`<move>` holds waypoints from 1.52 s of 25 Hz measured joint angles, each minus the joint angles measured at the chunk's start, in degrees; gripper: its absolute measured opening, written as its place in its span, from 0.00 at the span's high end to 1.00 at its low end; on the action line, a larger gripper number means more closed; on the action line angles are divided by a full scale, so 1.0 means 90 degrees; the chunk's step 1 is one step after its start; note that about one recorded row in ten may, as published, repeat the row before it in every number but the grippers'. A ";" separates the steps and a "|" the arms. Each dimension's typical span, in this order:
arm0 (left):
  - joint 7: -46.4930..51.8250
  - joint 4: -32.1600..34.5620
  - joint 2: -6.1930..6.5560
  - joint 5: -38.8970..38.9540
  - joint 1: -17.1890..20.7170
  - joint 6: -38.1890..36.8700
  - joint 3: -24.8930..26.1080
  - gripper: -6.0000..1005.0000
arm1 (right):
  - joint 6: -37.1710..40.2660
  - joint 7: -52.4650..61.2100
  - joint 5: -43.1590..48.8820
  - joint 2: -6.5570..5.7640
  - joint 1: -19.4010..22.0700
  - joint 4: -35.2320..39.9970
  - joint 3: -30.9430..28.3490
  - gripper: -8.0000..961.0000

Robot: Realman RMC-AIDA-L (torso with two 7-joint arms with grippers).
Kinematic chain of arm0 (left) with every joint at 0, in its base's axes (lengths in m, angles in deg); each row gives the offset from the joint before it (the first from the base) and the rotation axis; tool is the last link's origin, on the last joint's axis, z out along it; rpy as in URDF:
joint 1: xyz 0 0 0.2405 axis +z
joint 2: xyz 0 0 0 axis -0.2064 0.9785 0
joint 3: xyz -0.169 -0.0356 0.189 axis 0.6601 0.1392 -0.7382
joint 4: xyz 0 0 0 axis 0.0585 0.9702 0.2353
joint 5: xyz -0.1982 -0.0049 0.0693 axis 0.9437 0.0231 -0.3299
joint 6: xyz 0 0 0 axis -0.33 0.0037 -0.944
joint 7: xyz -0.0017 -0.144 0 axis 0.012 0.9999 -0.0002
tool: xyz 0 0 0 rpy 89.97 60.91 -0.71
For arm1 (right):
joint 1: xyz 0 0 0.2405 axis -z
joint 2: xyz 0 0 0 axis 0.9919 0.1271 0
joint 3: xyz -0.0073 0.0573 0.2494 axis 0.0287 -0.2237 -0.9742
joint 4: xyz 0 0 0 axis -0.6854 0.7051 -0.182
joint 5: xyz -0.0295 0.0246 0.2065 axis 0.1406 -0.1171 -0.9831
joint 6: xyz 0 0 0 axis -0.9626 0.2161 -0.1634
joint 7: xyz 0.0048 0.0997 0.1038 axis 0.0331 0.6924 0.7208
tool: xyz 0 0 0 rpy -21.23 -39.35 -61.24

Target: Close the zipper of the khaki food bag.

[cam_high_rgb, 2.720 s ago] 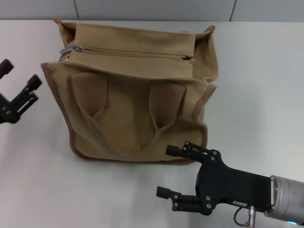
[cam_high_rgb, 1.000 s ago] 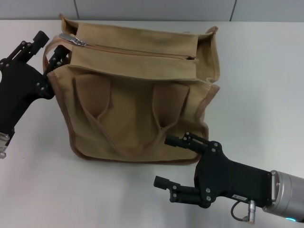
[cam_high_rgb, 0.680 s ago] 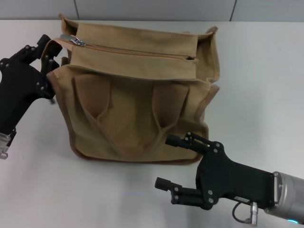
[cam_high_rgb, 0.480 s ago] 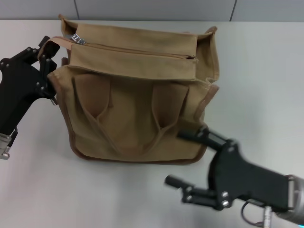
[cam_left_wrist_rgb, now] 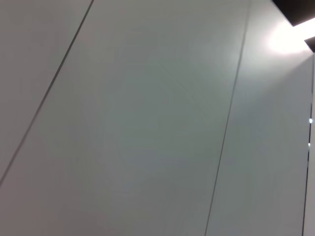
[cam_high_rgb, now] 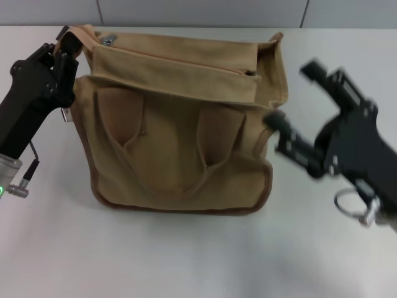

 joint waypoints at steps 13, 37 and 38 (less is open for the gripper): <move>0.0399 0.0003 0.0000 -0.0021 -0.0083 0.0104 -0.0215 0.97 | -0.2487 -0.4271 -0.0125 0.0023 -0.0174 -0.2269 -0.0616 0.14; 0.0938 0.0001 -0.0019 -0.0041 -0.0450 0.0054 -0.0351 0.97 | -0.4721 -0.7253 -0.0547 0.0020 -0.1055 -0.2744 -0.0380 0.13; 0.0939 0.0000 -0.0019 -0.0043 -0.0463 0.0064 -0.0354 0.97 | -0.4791 -0.7261 -0.0538 0.0020 -0.1066 -0.2760 -0.0341 0.13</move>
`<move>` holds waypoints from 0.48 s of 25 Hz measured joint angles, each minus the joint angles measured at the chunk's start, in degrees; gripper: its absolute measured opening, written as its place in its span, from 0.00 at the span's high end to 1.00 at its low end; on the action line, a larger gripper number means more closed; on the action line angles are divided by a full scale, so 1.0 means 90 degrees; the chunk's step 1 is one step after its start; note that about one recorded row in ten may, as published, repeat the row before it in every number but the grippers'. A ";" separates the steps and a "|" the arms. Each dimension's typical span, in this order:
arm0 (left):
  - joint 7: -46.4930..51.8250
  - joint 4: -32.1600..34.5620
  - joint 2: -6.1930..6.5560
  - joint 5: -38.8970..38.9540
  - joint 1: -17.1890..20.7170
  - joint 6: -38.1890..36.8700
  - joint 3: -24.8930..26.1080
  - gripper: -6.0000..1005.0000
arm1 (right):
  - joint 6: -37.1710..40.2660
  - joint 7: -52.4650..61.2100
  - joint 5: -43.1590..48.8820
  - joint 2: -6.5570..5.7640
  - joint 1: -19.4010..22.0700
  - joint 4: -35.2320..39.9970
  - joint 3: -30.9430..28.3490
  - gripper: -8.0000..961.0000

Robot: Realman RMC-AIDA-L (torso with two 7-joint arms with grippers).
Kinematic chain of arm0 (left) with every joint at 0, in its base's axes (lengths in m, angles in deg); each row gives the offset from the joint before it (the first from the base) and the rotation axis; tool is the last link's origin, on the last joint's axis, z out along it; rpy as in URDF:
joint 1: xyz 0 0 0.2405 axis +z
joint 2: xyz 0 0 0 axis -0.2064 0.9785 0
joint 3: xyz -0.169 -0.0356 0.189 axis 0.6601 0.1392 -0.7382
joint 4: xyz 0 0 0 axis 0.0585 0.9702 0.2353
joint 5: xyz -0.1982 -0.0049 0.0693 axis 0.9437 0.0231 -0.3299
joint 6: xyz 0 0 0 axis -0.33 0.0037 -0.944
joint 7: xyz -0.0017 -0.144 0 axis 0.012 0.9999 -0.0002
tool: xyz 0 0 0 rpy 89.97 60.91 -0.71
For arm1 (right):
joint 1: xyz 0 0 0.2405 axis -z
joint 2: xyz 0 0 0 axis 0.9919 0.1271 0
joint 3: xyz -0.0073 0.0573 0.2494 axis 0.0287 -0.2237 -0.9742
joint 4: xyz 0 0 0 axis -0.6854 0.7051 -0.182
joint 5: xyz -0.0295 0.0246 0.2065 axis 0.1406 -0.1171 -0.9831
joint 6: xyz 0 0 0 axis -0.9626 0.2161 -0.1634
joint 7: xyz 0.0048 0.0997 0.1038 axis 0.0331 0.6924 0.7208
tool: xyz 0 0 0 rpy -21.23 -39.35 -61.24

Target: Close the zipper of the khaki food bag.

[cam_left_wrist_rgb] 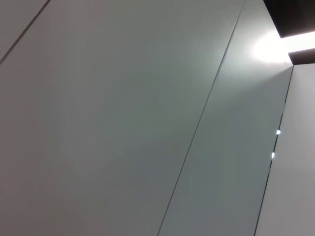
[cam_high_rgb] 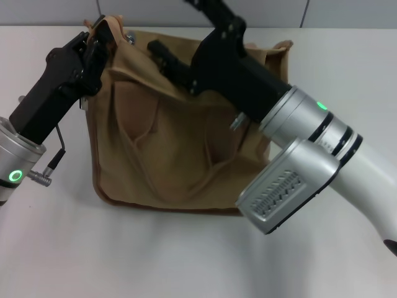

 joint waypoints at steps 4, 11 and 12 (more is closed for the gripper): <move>0.0001 0.0000 0.0000 -0.0002 -0.0025 0.0018 0.0000 0.97 | -0.0148 -0.0020 0.0013 0.0000 -0.0041 -0.0060 0.0130 0.13; 0.0006 0.0000 0.0000 0.0000 -0.0057 0.0040 0.0002 0.97 | -0.0200 -0.0014 -0.0004 0.0000 -0.0127 -0.0104 0.0140 0.13; 0.0006 0.0000 0.0000 0.0000 -0.0057 0.0040 0.0002 0.97 | -0.0239 -0.0001 -0.0008 0.0000 -0.0149 -0.0107 0.0140 0.13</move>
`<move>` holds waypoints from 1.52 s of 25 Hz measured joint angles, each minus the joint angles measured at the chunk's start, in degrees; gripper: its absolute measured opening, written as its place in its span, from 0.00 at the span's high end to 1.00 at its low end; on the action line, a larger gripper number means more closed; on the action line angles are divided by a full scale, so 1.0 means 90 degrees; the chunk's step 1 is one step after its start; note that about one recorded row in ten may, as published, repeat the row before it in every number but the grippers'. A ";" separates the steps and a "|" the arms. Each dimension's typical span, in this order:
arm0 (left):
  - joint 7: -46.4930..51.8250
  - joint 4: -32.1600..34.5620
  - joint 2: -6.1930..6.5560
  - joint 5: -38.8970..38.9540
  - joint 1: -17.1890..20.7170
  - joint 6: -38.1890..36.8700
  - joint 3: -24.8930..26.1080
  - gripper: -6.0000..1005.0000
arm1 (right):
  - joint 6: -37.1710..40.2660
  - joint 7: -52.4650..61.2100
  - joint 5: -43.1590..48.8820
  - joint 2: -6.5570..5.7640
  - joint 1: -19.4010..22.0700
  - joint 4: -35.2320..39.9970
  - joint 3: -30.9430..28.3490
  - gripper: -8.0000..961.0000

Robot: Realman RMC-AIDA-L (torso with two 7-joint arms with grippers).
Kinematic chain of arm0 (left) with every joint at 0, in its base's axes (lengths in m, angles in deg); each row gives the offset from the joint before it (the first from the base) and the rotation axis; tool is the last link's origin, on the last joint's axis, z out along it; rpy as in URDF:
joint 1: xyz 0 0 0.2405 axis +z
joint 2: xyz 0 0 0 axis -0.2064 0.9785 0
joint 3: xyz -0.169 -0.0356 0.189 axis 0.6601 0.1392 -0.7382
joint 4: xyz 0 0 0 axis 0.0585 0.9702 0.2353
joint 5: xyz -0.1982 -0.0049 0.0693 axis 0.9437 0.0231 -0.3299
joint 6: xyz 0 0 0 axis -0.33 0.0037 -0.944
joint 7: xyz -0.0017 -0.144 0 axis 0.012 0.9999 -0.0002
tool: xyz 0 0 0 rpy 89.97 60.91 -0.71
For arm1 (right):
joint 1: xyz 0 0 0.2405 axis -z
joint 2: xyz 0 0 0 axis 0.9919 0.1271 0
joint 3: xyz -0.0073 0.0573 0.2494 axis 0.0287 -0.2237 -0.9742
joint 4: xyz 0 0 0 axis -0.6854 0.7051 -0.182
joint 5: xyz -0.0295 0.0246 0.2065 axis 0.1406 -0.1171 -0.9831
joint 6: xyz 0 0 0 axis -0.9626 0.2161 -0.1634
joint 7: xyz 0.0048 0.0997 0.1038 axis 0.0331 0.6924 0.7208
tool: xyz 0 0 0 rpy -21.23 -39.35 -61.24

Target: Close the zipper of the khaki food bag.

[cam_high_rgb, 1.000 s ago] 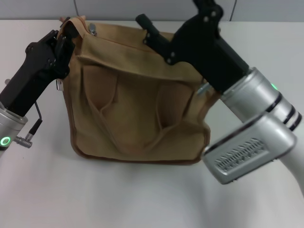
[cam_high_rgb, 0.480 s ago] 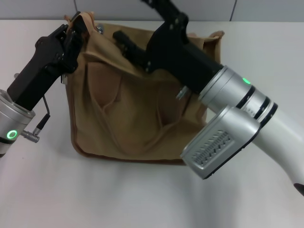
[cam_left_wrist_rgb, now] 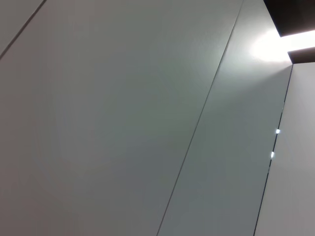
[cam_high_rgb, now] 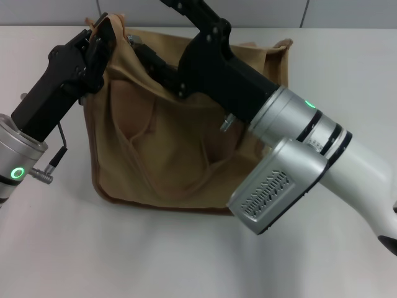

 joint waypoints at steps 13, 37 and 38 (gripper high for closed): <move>0.0001 -0.0009 0.0000 -0.0001 -0.0067 0.0088 0.0000 0.97 | -0.0205 0.0102 -0.0475 0.0000 -0.0192 -0.0001 0.0217 0.13; 0.0001 -0.0010 0.0007 -0.0003 -0.0146 0.0198 0.0044 0.96 | -0.0761 0.0045 -0.0418 0.0001 -0.0350 0.0026 0.0309 0.34; 0.0001 -0.0010 0.0008 -0.0003 -0.0147 0.0199 0.0045 0.96 | -0.0767 0.0042 -0.0414 0.0002 -0.0349 0.0037 0.0312 0.37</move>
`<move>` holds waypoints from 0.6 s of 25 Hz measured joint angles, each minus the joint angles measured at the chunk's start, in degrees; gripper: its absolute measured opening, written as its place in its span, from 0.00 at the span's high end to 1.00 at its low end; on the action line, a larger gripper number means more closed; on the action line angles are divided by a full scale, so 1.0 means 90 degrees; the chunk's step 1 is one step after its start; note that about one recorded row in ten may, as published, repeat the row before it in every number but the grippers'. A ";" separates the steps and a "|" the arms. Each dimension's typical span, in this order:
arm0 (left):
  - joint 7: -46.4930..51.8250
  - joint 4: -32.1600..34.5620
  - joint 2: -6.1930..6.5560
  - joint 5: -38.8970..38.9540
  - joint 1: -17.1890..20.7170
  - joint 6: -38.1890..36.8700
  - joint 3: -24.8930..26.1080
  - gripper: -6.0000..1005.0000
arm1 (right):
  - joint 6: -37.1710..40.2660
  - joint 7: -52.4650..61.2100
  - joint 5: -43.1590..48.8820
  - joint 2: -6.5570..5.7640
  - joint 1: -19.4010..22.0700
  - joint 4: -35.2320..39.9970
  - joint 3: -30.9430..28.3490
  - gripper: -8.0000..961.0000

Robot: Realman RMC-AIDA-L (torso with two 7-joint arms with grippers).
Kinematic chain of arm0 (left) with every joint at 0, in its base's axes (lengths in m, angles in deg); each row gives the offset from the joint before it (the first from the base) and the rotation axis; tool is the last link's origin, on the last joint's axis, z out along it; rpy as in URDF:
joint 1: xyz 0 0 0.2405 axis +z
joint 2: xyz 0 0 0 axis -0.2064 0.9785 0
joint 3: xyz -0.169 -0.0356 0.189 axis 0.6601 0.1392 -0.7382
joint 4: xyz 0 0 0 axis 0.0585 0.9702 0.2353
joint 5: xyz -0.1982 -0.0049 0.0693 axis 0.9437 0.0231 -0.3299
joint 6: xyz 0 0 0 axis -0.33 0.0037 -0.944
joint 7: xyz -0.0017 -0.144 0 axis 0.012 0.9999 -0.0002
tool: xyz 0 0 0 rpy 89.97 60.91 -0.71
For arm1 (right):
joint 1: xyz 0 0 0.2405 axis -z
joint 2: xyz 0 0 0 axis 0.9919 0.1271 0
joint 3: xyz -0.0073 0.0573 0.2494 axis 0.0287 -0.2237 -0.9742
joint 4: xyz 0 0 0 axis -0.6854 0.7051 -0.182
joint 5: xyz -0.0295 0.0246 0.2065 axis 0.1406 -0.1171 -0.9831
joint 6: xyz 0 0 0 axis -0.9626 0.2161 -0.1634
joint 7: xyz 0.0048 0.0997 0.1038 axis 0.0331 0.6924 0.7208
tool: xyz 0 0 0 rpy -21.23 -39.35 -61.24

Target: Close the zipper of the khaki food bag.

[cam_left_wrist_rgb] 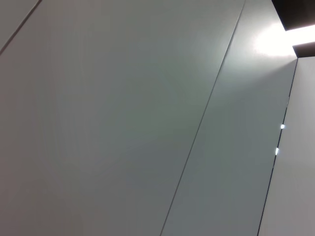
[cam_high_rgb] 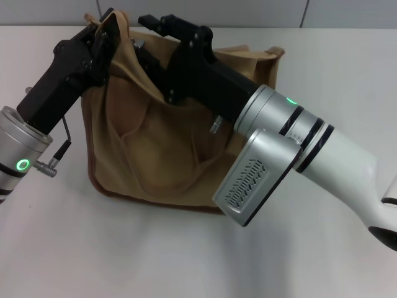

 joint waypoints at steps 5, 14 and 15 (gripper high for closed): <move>0.0000 0.0000 0.0001 0.0002 -0.0009 -0.0006 0.0004 0.96 | -0.0010 -0.0007 0.0025 0.0000 0.0013 0.0018 0.0008 0.59; 0.0000 0.0000 0.0001 0.0016 -0.0012 -0.0021 0.0004 0.96 | -0.0013 -0.0030 0.0038 -0.0001 0.0026 0.0027 0.0014 0.80; 0.0000 0.0000 0.0002 0.0016 -0.0005 -0.0023 0.0004 0.96 | -0.0010 -0.0031 0.0037 -0.0001 0.0033 0.0027 0.0014 0.82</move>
